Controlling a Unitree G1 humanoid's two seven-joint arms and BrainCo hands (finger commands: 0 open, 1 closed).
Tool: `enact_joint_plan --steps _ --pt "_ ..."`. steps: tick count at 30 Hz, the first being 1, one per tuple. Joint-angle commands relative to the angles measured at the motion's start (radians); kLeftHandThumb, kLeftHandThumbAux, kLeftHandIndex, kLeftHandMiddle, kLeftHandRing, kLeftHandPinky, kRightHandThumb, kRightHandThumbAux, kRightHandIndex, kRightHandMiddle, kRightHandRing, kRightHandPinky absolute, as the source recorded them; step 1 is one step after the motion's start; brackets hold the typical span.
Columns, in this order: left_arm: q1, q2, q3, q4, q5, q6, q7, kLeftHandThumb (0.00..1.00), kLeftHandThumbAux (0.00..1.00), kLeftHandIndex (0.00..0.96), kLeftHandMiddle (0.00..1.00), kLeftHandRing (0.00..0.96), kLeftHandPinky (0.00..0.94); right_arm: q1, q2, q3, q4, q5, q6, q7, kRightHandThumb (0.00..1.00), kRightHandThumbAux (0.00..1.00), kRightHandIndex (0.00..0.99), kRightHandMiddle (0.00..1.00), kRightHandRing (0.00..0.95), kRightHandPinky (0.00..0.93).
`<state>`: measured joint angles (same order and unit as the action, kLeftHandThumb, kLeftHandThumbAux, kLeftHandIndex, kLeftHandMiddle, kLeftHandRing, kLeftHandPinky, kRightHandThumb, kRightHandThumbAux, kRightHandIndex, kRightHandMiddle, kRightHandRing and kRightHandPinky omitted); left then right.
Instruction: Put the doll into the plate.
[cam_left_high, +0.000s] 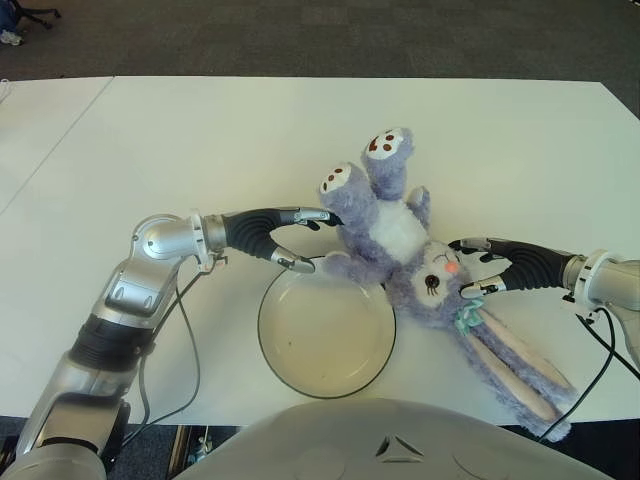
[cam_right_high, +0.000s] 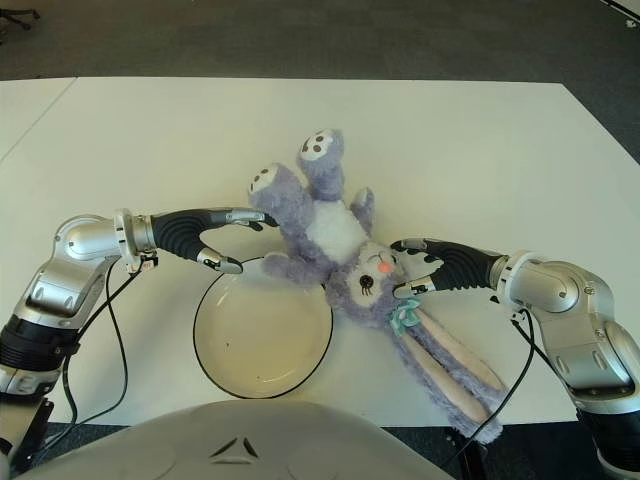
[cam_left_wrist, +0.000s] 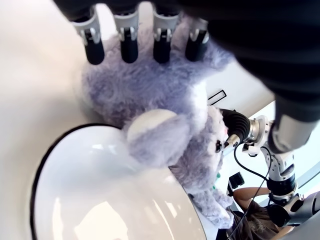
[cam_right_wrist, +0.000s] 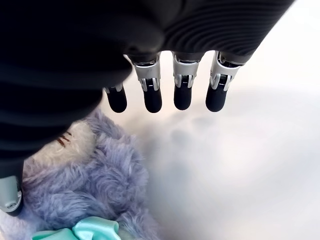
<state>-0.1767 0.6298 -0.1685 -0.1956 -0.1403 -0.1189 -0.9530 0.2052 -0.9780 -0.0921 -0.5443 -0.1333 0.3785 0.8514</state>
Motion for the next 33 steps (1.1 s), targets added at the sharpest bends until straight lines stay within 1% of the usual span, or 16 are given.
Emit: enact_joint_plan --steps 1,4,8,10,11,12,13,15,16,18,20,23,24,27,33 --pt "-0.016 0.002 -0.007 0.013 0.007 -0.011 -0.007 0.196 0.451 0.000 0.000 0.000 0.000 0.019 -0.014 0.006 0.017 -0.020 -0.045 -0.002 0.094 0.507 0.000 0.000 0.001 0.007" --pt "-0.036 -0.009 -0.011 0.039 0.019 -0.015 0.004 0.187 0.443 0.000 0.000 0.000 0.000 0.018 -0.013 0.009 0.021 -0.026 -0.065 -0.004 0.112 0.526 0.000 0.000 0.000 0.048" --pt "-0.067 -0.032 -0.024 0.093 0.037 -0.018 0.020 0.176 0.436 0.000 0.000 0.000 0.000 0.015 -0.008 0.011 0.024 -0.027 -0.074 -0.003 0.125 0.540 0.000 0.000 0.000 0.062" --pt "-0.097 -0.076 -0.046 0.172 0.073 -0.034 0.053 0.169 0.432 0.000 0.000 0.000 0.000 0.011 -0.005 0.012 0.022 -0.025 -0.071 -0.002 0.128 0.548 0.000 0.000 0.000 0.066" --pt "-0.107 -0.095 -0.055 0.202 0.088 -0.041 0.068 0.150 0.421 0.000 0.000 0.000 0.000 0.009 -0.003 0.013 0.022 -0.024 -0.070 -0.002 0.133 0.563 0.000 0.000 0.000 0.077" --pt "-0.114 -0.107 -0.061 0.221 0.097 -0.047 0.077 0.145 0.419 0.000 0.000 0.000 0.000 0.008 -0.002 0.014 0.022 -0.024 -0.070 -0.002 0.134 0.567 0.000 0.000 0.000 0.079" --pt "-0.111 -0.132 -0.069 0.251 0.114 -0.069 0.106 0.144 0.418 0.000 0.000 0.000 0.000 0.012 0.002 0.013 0.014 -0.023 -0.065 -0.004 0.134 0.567 0.000 0.000 0.000 0.080" --pt "-0.102 -0.181 -0.086 0.321 0.156 -0.110 0.171 0.101 0.394 0.000 0.000 0.000 0.000 0.017 0.015 0.018 -0.001 -0.023 -0.054 -0.012 0.150 0.605 0.000 0.000 0.002 0.090" --pt "-0.102 -0.208 -0.097 0.367 0.186 -0.132 0.213 0.099 0.392 0.000 0.000 0.000 0.000 0.019 0.026 0.027 -0.010 -0.024 -0.048 -0.019 0.152 0.607 0.000 0.000 0.002 0.090" --pt "-0.107 -0.233 -0.107 0.418 0.217 -0.160 0.254 0.089 0.385 0.000 0.000 0.000 0.000 0.020 0.037 0.037 -0.018 -0.026 -0.044 -0.027 0.168 0.617 0.000 0.000 0.003 0.093" --pt "-0.113 -0.241 -0.110 0.443 0.228 -0.180 0.269 0.089 0.385 0.000 0.000 0.000 0.000 0.019 0.039 0.040 -0.019 -0.028 -0.042 -0.030 0.169 0.618 0.000 0.000 0.003 0.094" --pt "-0.154 -0.316 -0.152 0.568 0.331 -0.224 0.398 0.095 0.399 0.000 0.000 0.000 0.000 0.010 0.080 0.079 -0.038 -0.033 -0.033 -0.059 0.185 0.622 0.000 0.000 0.006 0.097" --pt "-0.170 -0.341 -0.168 0.608 0.375 -0.237 0.454 0.097 0.401 0.000 0.000 0.000 0.000 0.005 0.097 0.093 -0.035 -0.035 -0.039 -0.072 0.188 0.622 0.000 0.000 0.007 0.097" --pt "-0.199 -0.375 -0.193 0.672 0.447 -0.265 0.552 0.112 0.427 0.000 0.000 0.001 0.000 -0.003 0.125 0.117 -0.021 -0.042 -0.058 -0.099 0.187 0.611 0.000 0.000 0.008 0.090" --pt "-0.240 -0.408 -0.222 0.749 0.535 -0.282 0.674 0.106 0.445 0.000 0.000 0.000 0.000 0.000 0.160 0.143 -0.013 -0.062 -0.078 -0.140 0.169 0.607 0.000 0.000 0.006 0.076"
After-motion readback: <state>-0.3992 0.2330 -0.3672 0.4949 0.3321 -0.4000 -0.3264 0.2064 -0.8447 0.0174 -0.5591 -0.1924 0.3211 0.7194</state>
